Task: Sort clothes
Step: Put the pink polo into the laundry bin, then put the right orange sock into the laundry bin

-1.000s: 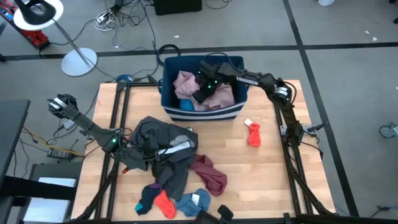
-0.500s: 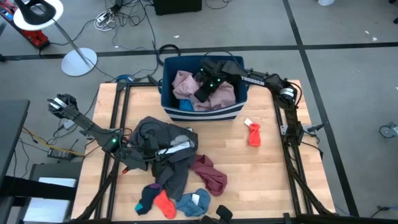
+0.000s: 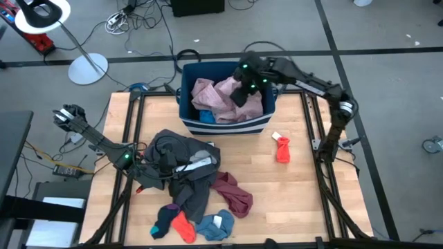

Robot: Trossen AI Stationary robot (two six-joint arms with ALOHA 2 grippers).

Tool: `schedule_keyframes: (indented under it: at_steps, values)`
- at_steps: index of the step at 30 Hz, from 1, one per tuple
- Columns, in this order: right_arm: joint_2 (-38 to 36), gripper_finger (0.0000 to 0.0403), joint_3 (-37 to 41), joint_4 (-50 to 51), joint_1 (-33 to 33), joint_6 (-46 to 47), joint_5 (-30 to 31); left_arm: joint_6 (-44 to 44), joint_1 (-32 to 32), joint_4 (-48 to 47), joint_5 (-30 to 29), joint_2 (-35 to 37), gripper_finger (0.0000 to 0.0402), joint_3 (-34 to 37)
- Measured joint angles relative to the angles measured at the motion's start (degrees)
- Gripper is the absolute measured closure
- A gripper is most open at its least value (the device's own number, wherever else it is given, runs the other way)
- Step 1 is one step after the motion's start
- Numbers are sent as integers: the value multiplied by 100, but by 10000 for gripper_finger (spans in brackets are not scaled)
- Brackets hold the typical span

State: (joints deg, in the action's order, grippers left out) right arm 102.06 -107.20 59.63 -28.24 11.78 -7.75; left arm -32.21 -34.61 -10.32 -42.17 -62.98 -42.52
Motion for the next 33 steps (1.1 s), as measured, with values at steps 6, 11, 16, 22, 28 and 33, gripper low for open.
schedule_keyframes:
  at_steps: [6,11,16,22,28,33]
  values:
    - [-805,204,-4,348,182,-26,338,0,0,6,-2,-2,245,0]
    - [-1418,204,-10,977,640,85,994,-97,0,6,-2,0,245,0]
    - [-1872,204,-11,1766,1436,490,1773,-139,0,6,-4,-1,245,0]
    - [-2317,204,49,2624,2669,1788,2688,-151,0,-2,-4,0,245,0]
    - [-3042,205,1286,2829,3858,3421,3478,-327,0,-146,-3,0,245,0]
    - [-3729,205,3069,2699,4538,4866,3622,-426,0,-193,89,-2,245,0]
